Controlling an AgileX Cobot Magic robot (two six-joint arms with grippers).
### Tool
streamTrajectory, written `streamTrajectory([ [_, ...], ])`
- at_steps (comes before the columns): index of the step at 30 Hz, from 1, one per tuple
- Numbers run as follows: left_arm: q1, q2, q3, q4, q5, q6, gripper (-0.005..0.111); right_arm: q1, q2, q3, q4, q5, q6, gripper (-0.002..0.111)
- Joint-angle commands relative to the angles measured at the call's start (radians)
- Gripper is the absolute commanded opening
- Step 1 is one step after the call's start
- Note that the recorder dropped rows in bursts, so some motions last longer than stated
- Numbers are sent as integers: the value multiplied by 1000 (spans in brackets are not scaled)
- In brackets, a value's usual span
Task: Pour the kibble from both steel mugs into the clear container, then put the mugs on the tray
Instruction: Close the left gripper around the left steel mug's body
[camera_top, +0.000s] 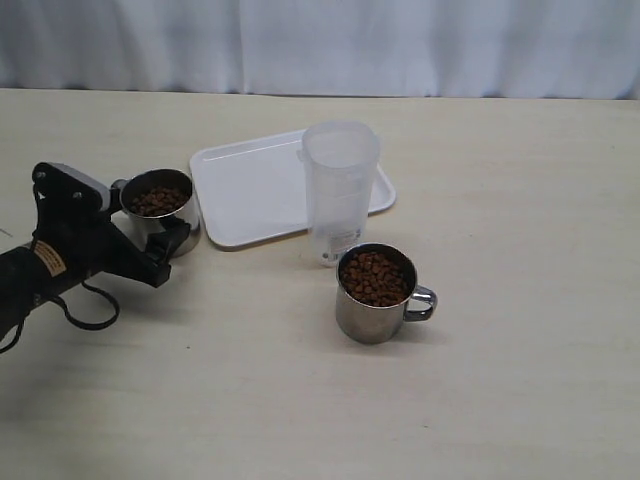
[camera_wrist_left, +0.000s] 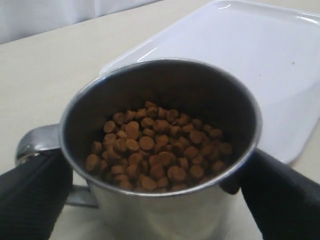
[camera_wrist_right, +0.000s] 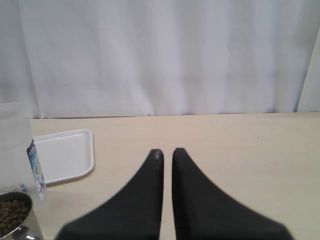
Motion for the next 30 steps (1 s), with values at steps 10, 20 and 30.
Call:
streamTrajectory([
  [10, -1, 29, -26, -24, 35, -3, 66, 3, -4, 5, -5, -2, -5, 5],
  [20, 26, 30, -26, -16, -68, 3, 66, 3, -4, 5, -5, -2, -5, 5],
  [30, 63, 148, -45, 57, -100, -6, 66, 3, -4, 5, -5, -2, -5, 5],
])
